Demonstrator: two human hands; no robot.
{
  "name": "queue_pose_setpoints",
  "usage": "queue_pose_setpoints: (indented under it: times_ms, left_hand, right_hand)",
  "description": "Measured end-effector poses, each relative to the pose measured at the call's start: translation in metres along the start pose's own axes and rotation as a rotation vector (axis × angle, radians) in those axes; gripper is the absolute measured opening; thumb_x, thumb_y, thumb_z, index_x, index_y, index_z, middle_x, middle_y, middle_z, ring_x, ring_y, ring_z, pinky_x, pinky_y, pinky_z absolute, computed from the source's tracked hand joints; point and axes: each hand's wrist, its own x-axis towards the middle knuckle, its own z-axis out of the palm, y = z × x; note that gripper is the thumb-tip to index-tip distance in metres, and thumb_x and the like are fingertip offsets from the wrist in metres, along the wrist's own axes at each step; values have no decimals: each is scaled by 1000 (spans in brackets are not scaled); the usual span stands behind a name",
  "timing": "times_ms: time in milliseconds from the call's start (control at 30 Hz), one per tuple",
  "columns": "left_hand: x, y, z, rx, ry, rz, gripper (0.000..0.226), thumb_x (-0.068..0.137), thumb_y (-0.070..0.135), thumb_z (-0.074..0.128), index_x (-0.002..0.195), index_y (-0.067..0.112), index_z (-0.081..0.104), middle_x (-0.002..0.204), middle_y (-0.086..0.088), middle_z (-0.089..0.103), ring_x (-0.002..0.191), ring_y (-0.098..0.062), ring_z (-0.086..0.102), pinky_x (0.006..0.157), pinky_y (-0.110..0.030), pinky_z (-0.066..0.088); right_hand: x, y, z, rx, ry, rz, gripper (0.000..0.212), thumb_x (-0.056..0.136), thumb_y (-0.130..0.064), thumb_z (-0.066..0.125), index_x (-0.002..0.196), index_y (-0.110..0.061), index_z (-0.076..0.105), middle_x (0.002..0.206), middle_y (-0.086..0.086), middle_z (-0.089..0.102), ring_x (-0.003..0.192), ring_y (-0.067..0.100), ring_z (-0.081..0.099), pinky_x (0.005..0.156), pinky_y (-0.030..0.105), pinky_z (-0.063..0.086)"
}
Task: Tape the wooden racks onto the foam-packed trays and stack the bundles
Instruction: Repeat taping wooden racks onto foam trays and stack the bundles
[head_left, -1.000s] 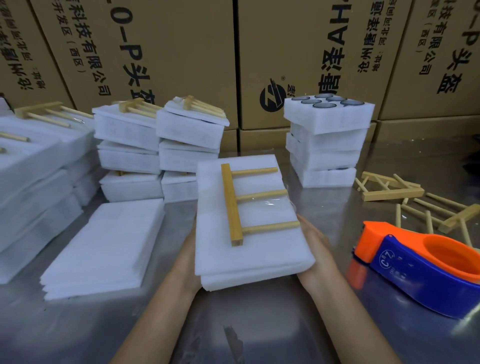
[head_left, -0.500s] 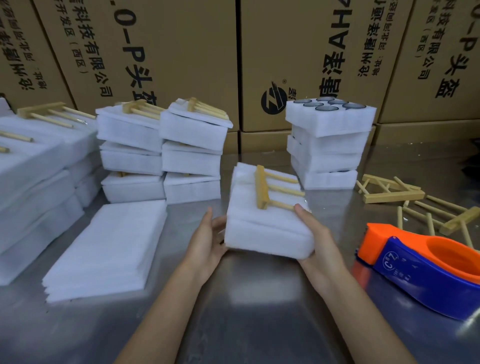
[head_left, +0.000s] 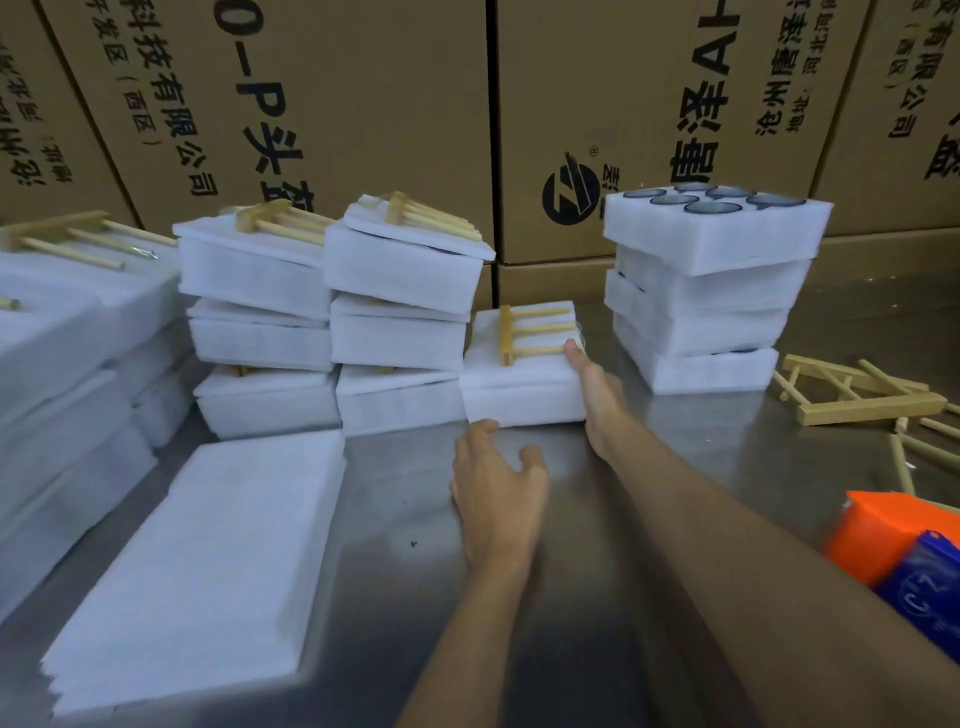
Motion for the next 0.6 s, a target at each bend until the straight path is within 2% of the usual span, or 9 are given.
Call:
queue_pose_setpoints:
  times_ms: [33,133,200,267,333,400,467,533,600]
  left_hand:
    - [1,1,1,89,-25,14,42,88,30,56,129,24,48,132,4,49,125,-21,46,109,-36,32]
    - [2,2,2,213,-87,29,40,87,34,54,126,28,47,131,5,48,124,-21,42,109,-36,28]
    - [2,2,1,225,-99,40,37,88,32,53,124,28,48,129,5,49,124,-19,43,109,-35,27]
    - [2,1,-1,241,-108,55,34,89,29,52,123,28,49,128,5,49,125,-18,43,110,-35,26]
    - [2,2,-2,248,-114,60,32,90,27,51,121,27,50,127,4,49,125,-18,44,110,-35,26]
    - [1,2,-3,253,-114,76,31,91,25,51,121,27,51,126,4,50,124,-18,44,110,-34,26]
    - [1,1,-4,251,-122,85,31,91,23,51,122,26,52,127,2,50,124,-18,45,109,-35,26]
    - [1,0,-4,258,-124,95,31,92,22,52,122,25,52,127,1,50,123,-20,46,109,-36,27]
    - [1,-1,-3,270,-119,101,31,91,21,52,122,25,53,126,0,50,122,-20,45,109,-36,27]
  right_hand:
    - [11,-1,3,-46,-33,18,62,77,-61,68,117,-15,63,114,4,68,97,20,66,80,32,52]
    - [35,-6,5,-247,-95,80,77,82,-70,57,134,-13,52,125,5,61,107,23,60,97,37,47]
    - [37,-9,4,-487,-33,23,74,87,-70,48,129,-10,57,122,6,60,110,27,57,97,37,45]
    - [32,-13,4,-735,109,-204,62,94,-59,46,116,-6,68,119,14,64,116,33,55,99,38,44]
    - [17,-22,6,-906,227,-517,41,97,-41,50,112,-8,69,119,14,63,119,32,50,99,37,42]
    - [0,-43,8,-934,312,-786,28,92,-24,54,114,-13,66,119,9,58,117,27,47,96,36,38]
    - [-15,-76,3,-915,452,-989,30,82,-18,53,110,-17,64,113,4,56,111,24,47,89,34,32]
    - [-21,-114,-13,-911,624,-1091,30,77,-20,51,105,-17,60,109,4,54,107,24,48,86,33,27]
    - [-13,-147,-41,-1026,755,-1012,32,80,-25,48,108,-12,56,114,11,53,111,29,47,94,39,29]
